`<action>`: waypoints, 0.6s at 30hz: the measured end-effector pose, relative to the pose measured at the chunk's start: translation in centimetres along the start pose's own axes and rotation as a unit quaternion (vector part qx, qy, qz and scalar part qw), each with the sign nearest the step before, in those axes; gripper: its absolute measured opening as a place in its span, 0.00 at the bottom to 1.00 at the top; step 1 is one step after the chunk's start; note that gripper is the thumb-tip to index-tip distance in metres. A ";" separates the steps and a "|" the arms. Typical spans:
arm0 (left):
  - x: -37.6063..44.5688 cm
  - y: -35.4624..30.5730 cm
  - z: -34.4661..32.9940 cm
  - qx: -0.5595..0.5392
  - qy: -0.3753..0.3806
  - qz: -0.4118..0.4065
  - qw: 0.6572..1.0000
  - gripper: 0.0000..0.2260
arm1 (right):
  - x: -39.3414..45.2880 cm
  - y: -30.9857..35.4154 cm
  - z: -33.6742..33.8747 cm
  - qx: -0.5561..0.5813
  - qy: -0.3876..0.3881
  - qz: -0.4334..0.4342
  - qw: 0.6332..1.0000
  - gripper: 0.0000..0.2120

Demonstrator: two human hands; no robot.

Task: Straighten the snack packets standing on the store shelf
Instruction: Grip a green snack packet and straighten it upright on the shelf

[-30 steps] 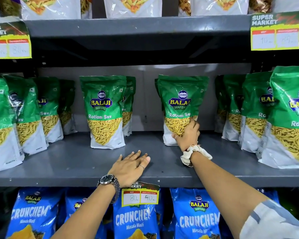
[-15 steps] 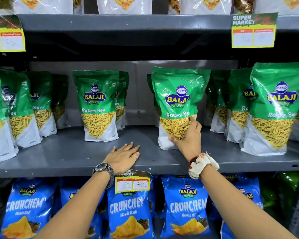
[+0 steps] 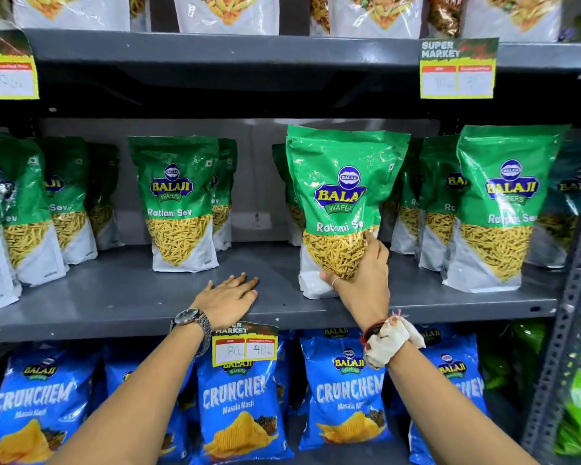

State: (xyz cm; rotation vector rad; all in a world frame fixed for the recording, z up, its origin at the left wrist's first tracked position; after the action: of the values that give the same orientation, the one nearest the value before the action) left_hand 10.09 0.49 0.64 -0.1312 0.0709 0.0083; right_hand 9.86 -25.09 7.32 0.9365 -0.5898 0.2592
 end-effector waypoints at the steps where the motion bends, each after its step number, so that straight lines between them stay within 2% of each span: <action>1: 0.0 0.0 0.0 0.001 0.001 0.000 1.000 0.23 | -0.1 0.0 0.1 -0.001 -0.001 0.001 1.000 0.46; 15: -1.2 0.1 0.8 -0.029 -0.046 0.000 0.999 0.21 | -0.9 0.2 0.0 -0.033 -0.010 -0.007 0.999 0.47; 18: -2.4 0.5 1.4 -0.065 -0.074 0.005 0.995 0.20 | -1.6 1.0 0.5 -0.052 -0.045 0.012 0.998 0.46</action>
State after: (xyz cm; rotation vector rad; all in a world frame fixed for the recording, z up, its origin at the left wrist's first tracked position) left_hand 7.83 1.15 2.12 -0.2594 -0.0780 0.0323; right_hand 7.93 -24.85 7.23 0.8447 -0.6923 0.2074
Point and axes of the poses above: each hand's wrist, its own x-axis towards the middle knuckle, its own z-axis out of the back of the hand, y = z × x, the point moved 10 cm from there along x, towards the middle knuckle, and after that the axes turned 9 degrees about y, right-handed, at the moved point
